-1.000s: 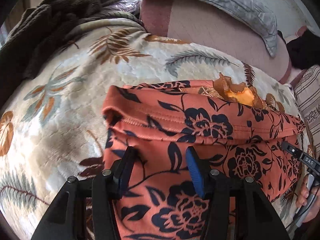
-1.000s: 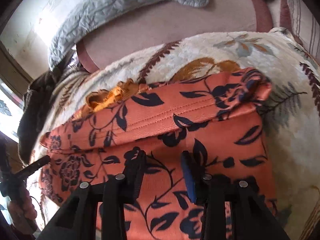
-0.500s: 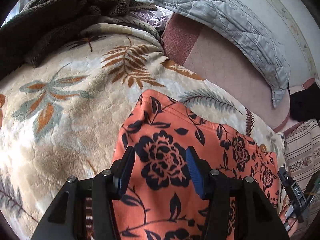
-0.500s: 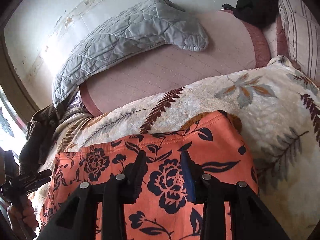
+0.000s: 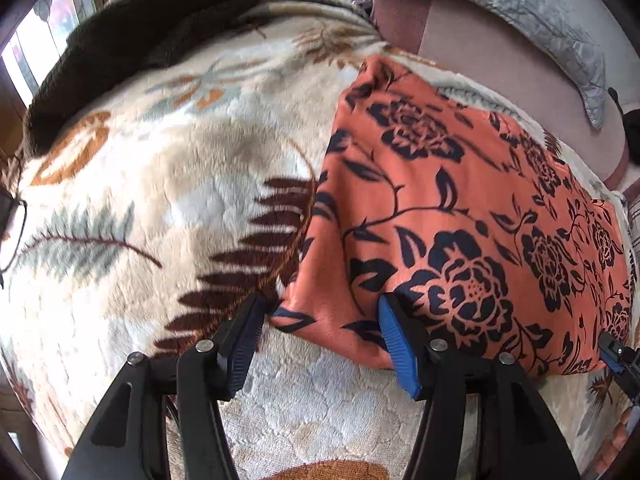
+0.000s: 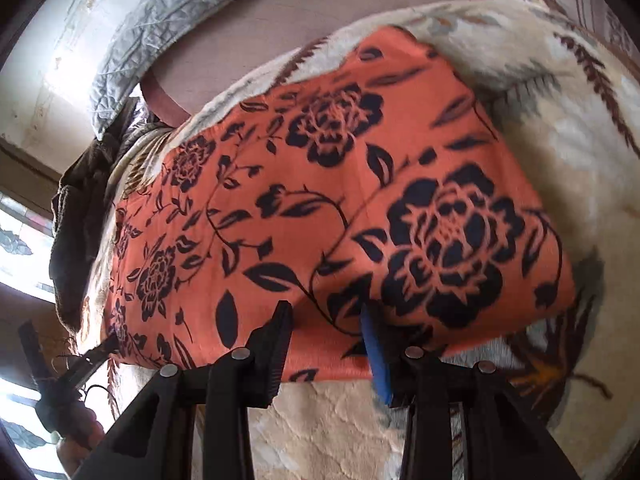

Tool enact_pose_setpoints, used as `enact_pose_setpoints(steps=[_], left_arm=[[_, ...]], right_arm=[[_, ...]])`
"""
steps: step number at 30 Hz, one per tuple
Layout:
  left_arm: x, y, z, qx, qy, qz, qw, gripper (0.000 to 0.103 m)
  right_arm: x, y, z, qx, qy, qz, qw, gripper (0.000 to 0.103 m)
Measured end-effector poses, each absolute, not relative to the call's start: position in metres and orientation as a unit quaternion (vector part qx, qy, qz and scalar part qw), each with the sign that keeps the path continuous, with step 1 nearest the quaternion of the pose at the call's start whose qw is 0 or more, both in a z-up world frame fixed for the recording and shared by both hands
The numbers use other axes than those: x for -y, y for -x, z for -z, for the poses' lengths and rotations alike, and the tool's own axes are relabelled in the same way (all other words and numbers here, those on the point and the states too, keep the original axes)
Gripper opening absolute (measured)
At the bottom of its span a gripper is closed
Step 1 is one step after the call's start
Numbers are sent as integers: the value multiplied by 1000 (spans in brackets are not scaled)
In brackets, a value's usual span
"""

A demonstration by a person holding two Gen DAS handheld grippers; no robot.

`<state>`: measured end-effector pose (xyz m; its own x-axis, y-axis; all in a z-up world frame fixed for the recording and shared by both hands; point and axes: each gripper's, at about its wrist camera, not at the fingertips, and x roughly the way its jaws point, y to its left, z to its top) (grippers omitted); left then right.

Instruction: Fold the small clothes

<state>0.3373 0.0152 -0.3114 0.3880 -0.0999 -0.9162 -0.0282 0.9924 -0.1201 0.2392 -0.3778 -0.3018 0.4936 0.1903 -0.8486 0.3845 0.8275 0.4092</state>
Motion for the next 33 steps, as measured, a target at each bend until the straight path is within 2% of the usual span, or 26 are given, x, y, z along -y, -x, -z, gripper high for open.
enact_pose_setpoints(steps=[8, 11, 14, 17, 21, 25, 28, 29, 31, 33], left_arm=[[-23, -330, 283, -490, 65, 50, 868, 61], [-9, -332, 288, -491, 31, 53, 869, 63], [11, -337, 310, -521, -37, 44, 852, 73], [9, -338, 307, -516, -41, 43, 855, 77], [1, -336, 290, -492, -14, 47, 869, 77], [4, -335, 275, -461, -4, 60, 885, 77], [8, -342, 282, -465, -28, 35, 884, 77], [8, -346, 289, -473, -38, 25, 880, 78], [11, -355, 308, -508, -60, 11, 859, 84], [10, -356, 310, -504, -53, 5, 862, 86]], right_arm=[[334, -247, 261, -408, -290, -22, 865, 40], [298, -272, 271, -436, -266, -57, 858, 40], [267, -296, 308, -519, -236, -58, 819, 41], [253, -295, 303, -519, -192, -52, 832, 41], [271, -282, 282, -471, -233, -60, 849, 41], [308, -276, 267, -418, -271, 17, 867, 41], [356, -263, 265, -389, -318, 92, 860, 41], [370, -260, 264, -385, -326, 115, 856, 41], [400, -251, 273, -387, -354, 151, 838, 41], [427, -245, 292, -407, -397, 170, 805, 39]])
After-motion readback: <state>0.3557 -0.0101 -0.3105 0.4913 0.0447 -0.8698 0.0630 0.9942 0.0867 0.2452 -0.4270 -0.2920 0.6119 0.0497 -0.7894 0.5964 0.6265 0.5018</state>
